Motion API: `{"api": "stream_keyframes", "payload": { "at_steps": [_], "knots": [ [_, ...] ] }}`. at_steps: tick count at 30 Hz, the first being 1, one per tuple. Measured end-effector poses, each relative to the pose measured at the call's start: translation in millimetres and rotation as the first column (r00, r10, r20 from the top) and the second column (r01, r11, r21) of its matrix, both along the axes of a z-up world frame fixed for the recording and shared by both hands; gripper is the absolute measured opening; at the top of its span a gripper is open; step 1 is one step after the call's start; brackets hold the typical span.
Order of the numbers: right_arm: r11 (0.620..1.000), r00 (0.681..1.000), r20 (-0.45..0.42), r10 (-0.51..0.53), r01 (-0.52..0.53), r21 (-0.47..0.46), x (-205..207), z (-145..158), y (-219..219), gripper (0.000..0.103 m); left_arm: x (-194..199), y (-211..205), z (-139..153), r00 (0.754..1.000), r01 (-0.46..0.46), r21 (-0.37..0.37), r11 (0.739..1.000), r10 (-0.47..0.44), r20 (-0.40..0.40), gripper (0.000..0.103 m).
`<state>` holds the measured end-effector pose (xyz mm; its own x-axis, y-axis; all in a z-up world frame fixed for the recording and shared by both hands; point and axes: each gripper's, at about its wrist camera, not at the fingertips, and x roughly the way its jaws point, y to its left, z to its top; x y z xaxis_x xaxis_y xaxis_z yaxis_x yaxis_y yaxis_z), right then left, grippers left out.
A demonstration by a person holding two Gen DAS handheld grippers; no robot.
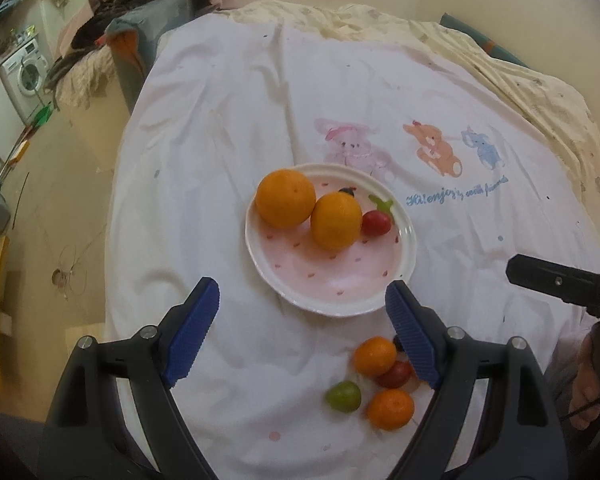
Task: Organize fruits
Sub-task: 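Move both grippers back to the fruit and grasp a mandarin with the left gripper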
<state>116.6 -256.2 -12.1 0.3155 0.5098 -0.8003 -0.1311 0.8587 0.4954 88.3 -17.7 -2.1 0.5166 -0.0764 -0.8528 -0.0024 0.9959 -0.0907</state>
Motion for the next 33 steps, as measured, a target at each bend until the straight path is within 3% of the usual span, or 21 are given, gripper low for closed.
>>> {"api": "stream_keyframes", "payload": {
  "at_steps": [8,12,17,21,25,30,33],
  "knots": [
    [0.999,0.993,-0.115,-0.037,0.035,-0.017,-5,-29,0,0.089,-2,5,-32,0.993,-0.014,-0.037,0.999,0.009,-0.116,0.083],
    [0.998,0.99,-0.135,-0.041,0.036,-0.042,-2,-37,4,0.089,-3,6,-49,0.983,-0.015,-0.042,0.999,0.007,-0.182,0.083],
    [0.998,0.989,-0.14,-0.049,0.041,-0.055,-1,-41,5,0.089,-4,8,-68,0.959,-0.01,-0.099,0.995,-0.019,-0.283,0.081],
    [0.997,0.985,-0.16,-0.065,0.057,-0.06,1,-48,2,0.089,-11,-3,-87,0.923,0.032,-0.169,0.985,-0.094,-0.372,0.059],
    [0.996,0.984,-0.162,-0.068,0.059,-0.06,2,-49,2,0.089,-16,-16,-93,0.911,0.059,-0.172,0.983,-0.124,-0.394,0.058],
    [0.996,0.982,-0.175,-0.074,0.064,-0.066,4,-54,0,0.089,-10,-30,-88,0.92,0.088,-0.186,0.979,-0.151,-0.361,0.058],
    [0.996,0.979,-0.188,-0.081,0.073,-0.049,4,-55,-4,0.089,-3,-44,-92,0.915,0.119,-0.189,0.975,-0.181,-0.36,0.046]
  ]
}}
